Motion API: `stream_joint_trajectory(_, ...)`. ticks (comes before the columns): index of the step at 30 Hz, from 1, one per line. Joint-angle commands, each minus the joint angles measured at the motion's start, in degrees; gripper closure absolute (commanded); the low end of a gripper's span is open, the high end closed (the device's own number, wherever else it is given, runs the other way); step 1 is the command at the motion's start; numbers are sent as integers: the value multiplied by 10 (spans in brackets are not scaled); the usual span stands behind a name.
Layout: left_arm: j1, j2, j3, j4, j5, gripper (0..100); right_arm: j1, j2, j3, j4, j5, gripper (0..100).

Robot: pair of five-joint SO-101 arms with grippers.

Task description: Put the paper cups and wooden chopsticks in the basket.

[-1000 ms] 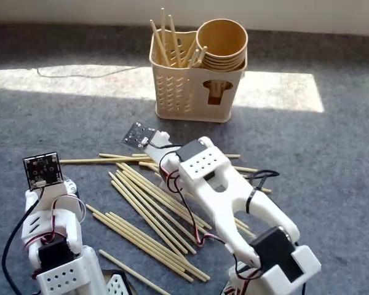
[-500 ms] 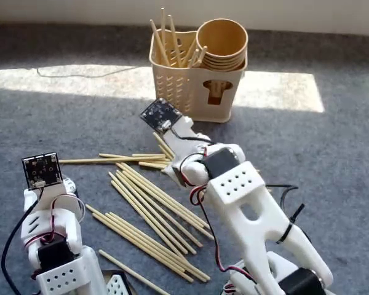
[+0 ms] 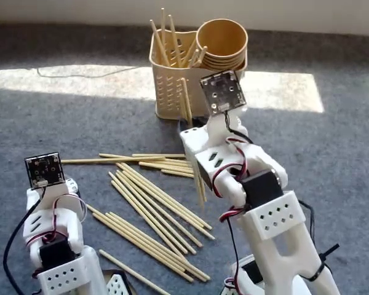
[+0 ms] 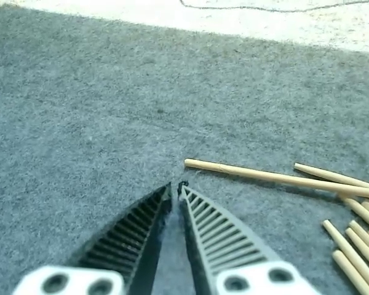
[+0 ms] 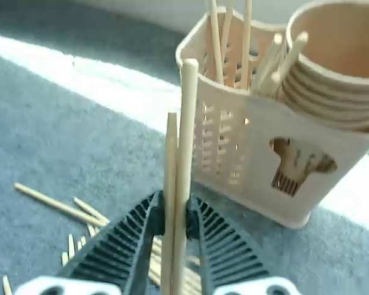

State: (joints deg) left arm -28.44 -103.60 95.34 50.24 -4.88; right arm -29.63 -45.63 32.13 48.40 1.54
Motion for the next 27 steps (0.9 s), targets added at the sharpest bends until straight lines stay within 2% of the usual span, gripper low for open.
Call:
stream_joint_trajectory(1,13,-7,-6,-10,-4,961,3,-15,-71,-82,-8,989)
stream_joint_trajectory(8,13,-7,-4,-9,-4,961,-2,51,-158,-277,-8,992)
stream_joint_trajectory(18,13,-7,-4,-9,-4,961,1,133,-196,-472,-8,992)
stream_joint_trajectory(27,13,-7,-4,-9,-4,961,79,206,-197,-603,-11,992)
